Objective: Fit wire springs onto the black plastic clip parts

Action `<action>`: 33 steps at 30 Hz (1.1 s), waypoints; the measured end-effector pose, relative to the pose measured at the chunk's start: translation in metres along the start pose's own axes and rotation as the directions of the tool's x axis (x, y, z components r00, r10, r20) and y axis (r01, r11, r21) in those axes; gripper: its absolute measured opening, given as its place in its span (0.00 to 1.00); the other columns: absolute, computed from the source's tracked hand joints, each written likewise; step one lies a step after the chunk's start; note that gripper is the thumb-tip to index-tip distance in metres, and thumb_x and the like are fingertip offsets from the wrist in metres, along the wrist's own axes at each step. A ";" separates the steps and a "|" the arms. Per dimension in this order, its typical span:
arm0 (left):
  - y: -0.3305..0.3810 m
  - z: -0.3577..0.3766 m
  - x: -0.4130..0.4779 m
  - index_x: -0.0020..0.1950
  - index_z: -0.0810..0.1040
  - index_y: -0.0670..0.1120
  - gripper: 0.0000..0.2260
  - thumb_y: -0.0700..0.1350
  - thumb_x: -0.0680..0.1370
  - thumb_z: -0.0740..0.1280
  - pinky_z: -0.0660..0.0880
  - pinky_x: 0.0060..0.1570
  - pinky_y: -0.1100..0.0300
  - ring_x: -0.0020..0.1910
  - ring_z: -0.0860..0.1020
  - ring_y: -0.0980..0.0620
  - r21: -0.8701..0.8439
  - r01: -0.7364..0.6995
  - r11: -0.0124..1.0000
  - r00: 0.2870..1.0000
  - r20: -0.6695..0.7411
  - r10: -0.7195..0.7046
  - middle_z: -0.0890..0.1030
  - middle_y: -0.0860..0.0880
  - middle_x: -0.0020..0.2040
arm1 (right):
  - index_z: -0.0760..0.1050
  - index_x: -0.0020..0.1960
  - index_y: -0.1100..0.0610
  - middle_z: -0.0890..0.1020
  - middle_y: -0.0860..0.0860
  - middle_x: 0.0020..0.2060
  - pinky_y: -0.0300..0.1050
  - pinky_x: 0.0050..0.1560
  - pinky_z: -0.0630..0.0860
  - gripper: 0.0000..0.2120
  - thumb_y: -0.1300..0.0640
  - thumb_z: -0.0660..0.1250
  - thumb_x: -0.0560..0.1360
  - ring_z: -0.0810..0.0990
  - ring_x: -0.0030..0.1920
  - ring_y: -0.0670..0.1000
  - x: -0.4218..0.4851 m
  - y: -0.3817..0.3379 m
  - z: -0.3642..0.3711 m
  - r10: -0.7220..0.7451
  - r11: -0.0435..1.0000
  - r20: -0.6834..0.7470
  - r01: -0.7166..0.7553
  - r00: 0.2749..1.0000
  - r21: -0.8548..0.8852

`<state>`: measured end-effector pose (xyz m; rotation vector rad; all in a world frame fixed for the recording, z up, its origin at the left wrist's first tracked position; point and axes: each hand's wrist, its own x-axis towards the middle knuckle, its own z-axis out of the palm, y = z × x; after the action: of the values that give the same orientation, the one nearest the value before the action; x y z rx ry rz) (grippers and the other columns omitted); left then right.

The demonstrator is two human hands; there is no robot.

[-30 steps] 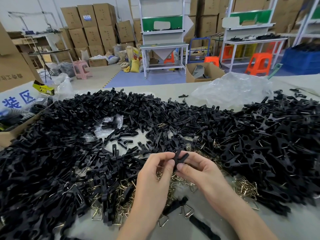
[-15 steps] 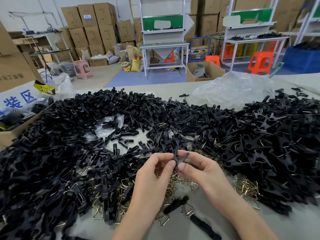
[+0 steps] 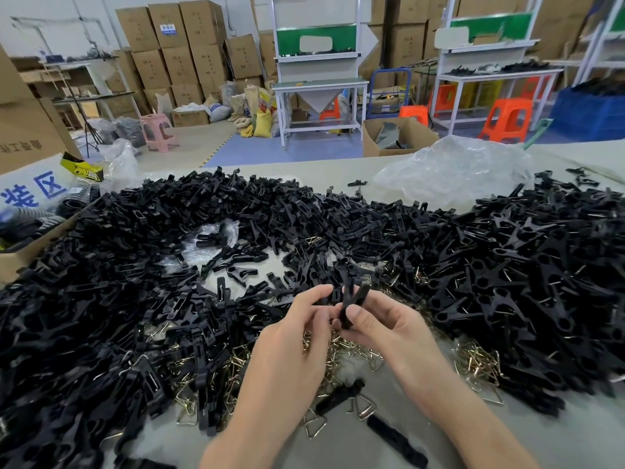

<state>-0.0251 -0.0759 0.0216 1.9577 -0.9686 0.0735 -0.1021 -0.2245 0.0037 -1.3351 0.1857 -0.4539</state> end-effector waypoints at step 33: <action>-0.019 -0.007 0.006 0.48 0.78 0.60 0.06 0.57 0.79 0.62 0.72 0.40 0.71 0.40 0.78 0.62 -0.117 0.203 0.972 0.973 -0.086 -0.214 0.81 0.63 0.44 | 0.80 0.64 0.52 0.86 0.46 0.46 0.39 0.51 0.82 0.17 0.59 0.71 0.76 0.86 0.50 0.52 0.009 0.008 -0.018 -0.054 0.997 -0.260 0.036 0.964 -0.075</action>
<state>-0.0061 -0.0695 0.0149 1.9265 -0.6844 -0.0024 -0.0992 -0.2434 -0.0067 -1.3468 0.3944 -0.6685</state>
